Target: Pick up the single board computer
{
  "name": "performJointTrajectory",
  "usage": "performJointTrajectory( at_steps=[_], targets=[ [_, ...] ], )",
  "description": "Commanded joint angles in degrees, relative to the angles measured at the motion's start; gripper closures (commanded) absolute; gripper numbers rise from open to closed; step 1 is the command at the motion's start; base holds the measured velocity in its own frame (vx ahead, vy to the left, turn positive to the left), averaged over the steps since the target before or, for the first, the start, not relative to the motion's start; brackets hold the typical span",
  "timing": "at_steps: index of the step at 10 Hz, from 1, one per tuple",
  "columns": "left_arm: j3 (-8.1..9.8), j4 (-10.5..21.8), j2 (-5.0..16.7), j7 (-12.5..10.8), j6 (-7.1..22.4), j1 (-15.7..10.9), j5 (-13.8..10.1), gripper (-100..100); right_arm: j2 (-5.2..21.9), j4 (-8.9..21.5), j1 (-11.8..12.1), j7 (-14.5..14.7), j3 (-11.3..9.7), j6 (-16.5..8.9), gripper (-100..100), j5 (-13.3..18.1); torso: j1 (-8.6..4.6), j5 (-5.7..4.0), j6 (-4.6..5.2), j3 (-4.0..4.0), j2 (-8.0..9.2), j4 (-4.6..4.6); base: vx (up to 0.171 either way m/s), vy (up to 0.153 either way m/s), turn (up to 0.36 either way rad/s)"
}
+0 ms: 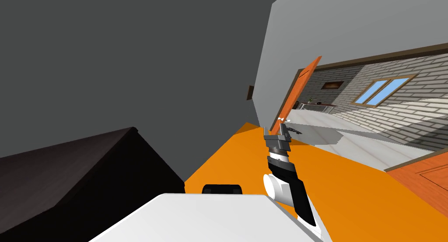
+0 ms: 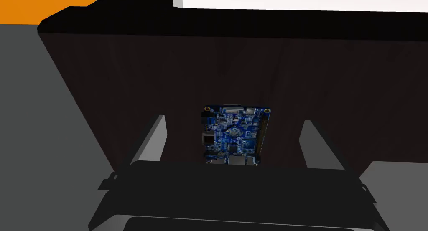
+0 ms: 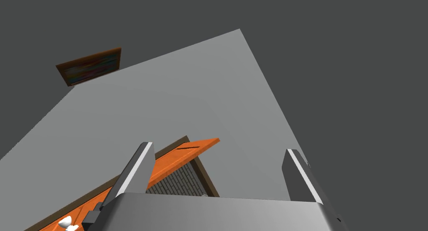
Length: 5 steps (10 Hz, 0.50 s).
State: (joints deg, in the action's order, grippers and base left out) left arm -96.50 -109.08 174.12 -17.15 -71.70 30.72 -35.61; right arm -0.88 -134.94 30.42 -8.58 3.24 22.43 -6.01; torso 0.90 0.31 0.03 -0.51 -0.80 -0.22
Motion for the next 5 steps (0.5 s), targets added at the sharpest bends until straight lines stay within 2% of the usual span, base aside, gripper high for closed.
performJointTrajectory(
  at_steps=[1,2,3,4,5],
  targets=[
    [0.57,-1.8,1.3,0.1,0.1,0.1,-0.4,-100,0.0,0.0,0.0,0.0,0.0,0.0,0,0.0,0.00,0.00,0.00,0.00,0.00,0.00,0.115,0.211,-0.014],
    [0.38,-1.1,0.8,0.1,0.1,0.1,-0.3,-100,0.0,0.0,0.0,0.0,0.0,0.0,0,0.0,0.03,0.01,0.00,0.11,0.21,0.05,0.040,0.094,-0.017],
    [0.44,-1.2,0.9,0.1,0.1,0.1,-0.3,0,0.0,0.0,0.0,0.0,0.0,0.0,0,0.0,-0.32,-0.05,-0.01,0.28,0.48,0.12,0.010,0.018,-0.002],
    [2.66,1.2,-0.4,-2.8,0.6,0.0,0.6,-100,0.0,0.0,0.0,0.0,0.0,0.0,0,0.0,-0.62,-0.15,-0.01,0.40,0.66,0.18,-0.075,0.007,-0.174],
    [2.66,1.2,-0.4,-4.0,0.6,0.0,0.6,-100,0.0,0.0,0.0,0.0,0.0,0.0,0,0.0,-0.74,-0.18,0.04,0.55,0.95,0.23,-0.102,-0.017,-0.097]
  ],
)
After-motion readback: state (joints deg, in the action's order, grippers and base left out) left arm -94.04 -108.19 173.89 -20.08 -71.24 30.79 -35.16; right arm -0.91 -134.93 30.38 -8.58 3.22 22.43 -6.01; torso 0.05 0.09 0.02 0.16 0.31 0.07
